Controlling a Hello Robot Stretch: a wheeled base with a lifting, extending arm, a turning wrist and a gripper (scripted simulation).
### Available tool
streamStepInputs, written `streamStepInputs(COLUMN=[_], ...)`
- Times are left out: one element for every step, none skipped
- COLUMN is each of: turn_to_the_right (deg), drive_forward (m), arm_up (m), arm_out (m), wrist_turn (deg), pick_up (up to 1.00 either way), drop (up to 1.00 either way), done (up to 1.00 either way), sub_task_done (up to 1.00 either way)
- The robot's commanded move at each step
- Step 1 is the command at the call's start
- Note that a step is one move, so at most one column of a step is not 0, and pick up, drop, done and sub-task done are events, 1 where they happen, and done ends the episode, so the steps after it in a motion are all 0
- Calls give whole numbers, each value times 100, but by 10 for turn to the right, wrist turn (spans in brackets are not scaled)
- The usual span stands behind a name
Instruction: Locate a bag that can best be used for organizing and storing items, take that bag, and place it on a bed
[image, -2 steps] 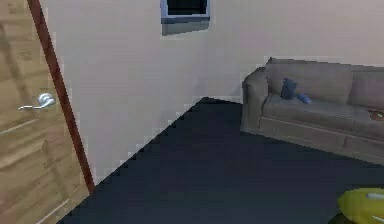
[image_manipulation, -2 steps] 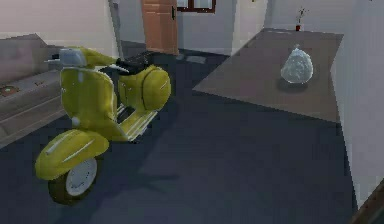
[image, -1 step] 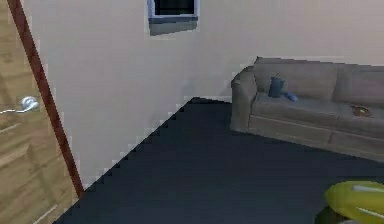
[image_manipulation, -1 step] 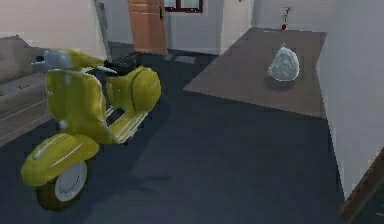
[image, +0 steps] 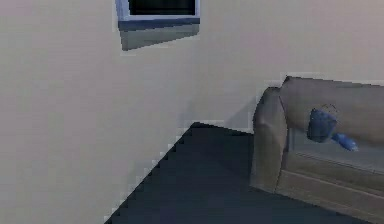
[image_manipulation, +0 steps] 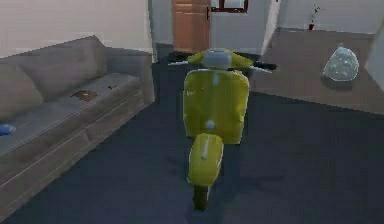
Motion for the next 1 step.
streamStepInputs(turn_to_the_right=[450], drive_forward=[0], arm_up=[0], arm_out=[0], wrist_turn=[0], pick_up=[0], drop=[0], done=[0], sub_task_done=[0])
